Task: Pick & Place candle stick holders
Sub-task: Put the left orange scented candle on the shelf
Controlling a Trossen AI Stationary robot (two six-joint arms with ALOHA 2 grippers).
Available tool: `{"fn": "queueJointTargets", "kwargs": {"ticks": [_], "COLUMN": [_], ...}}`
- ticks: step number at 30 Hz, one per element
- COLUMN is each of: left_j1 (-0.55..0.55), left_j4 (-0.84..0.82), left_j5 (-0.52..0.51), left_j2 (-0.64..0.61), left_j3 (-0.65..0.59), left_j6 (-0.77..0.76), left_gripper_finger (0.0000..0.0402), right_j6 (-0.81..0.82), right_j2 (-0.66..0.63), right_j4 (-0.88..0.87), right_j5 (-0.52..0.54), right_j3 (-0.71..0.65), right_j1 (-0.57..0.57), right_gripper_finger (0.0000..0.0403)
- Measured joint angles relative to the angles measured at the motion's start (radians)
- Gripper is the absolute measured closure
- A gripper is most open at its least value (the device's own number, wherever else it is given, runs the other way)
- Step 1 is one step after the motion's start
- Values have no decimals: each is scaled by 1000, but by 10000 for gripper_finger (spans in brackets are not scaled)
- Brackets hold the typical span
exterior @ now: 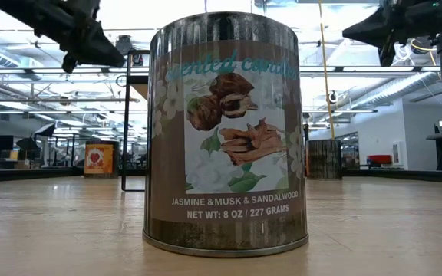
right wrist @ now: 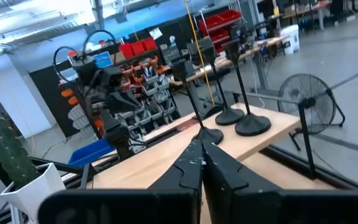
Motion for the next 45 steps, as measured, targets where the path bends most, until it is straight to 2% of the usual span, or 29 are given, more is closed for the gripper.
{"fn": "queueJointTargets", "kwargs": {"ticks": [4,12,21,26,33,38,45], "left_j1": [64,256,508,583,639,658,704], "left_j4": [-178,-390,-518,-604,-650,-636,-642], "left_j5": [1,5,188,248,238,238,289], "left_j2": [91,280,489,524,523,523,523], "left_j3": [118,327,500,516,516,516,515], "left_j6": [-18,-45,-32,-71,-111,-114,-174], "left_gripper_finger": [330,330,330,330,330,330,330], "right_j6": [-7,-11,-41,-36,-38,-9,42], "right_j2": [-27,-45,-80,-138,-179,-179,-186], "right_j4": [-20,-66,-98,-179,-225,-161,113], "right_j5": [2,3,2,15,165,185,184], "right_j3": [0,0,0,0,-9,-102,-280], "right_j1": [0,0,0,0,0,0,0], "right_gripper_finger": [403,403,403,403,403,403,403]}}
